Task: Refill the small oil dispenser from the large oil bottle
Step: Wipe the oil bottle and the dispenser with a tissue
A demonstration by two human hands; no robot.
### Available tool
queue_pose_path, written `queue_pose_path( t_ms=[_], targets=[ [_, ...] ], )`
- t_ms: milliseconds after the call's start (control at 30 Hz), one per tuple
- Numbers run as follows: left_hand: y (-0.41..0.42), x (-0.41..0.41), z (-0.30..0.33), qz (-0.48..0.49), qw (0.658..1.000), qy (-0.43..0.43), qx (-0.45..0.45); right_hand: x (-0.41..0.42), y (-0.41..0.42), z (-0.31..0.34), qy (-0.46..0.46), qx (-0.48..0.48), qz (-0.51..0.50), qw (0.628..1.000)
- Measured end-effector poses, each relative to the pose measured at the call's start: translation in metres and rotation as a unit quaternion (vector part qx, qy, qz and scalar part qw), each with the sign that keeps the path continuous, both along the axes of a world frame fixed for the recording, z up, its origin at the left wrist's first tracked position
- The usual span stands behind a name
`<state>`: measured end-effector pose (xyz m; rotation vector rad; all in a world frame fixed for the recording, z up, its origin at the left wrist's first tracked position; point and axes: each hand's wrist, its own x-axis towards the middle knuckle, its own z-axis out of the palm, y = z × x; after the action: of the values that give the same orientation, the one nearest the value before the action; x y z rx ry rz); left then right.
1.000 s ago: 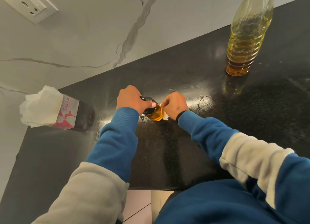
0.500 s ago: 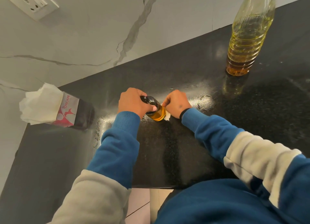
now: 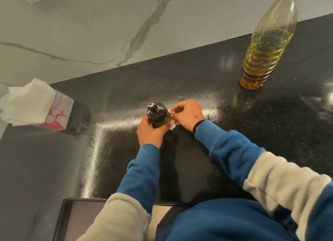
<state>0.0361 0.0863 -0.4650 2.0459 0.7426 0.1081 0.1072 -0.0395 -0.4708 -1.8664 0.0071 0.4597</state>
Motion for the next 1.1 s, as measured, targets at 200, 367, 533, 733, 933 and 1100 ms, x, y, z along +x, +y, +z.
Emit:
queue_pose_path(
  t_ms=[200,367,533,733,933,1100],
  targets=[
    [0.003,0.008,-0.007,0.002,1.000,-0.017,0.015,-0.017,-0.008,-0.008,0.072,0.035,-0.004,0.997],
    [-0.003,0.004,0.006,-0.012,0.998,-0.064,-0.008,-0.029,-0.012,0.003,0.030,0.043,-0.038,0.998],
    [-0.007,-0.004,0.043,-0.014,0.985,-0.160,-0.069,-0.043,-0.023,0.046,-0.075,0.048,-0.094,0.992],
    [-0.012,-0.004,0.124,-0.049,0.944,-0.264,-0.192,-0.064,-0.041,0.104,-0.322,0.022,-0.146,0.935],
    [-0.032,-0.014,0.191,-0.091,0.884,-0.330,-0.319,-0.084,-0.031,0.157,-0.363,0.094,-0.187,0.908],
    [-0.044,-0.013,0.209,-0.135,0.851,-0.364,-0.353,-0.099,-0.022,0.200,-0.088,0.372,-0.246,0.891]
  ],
)
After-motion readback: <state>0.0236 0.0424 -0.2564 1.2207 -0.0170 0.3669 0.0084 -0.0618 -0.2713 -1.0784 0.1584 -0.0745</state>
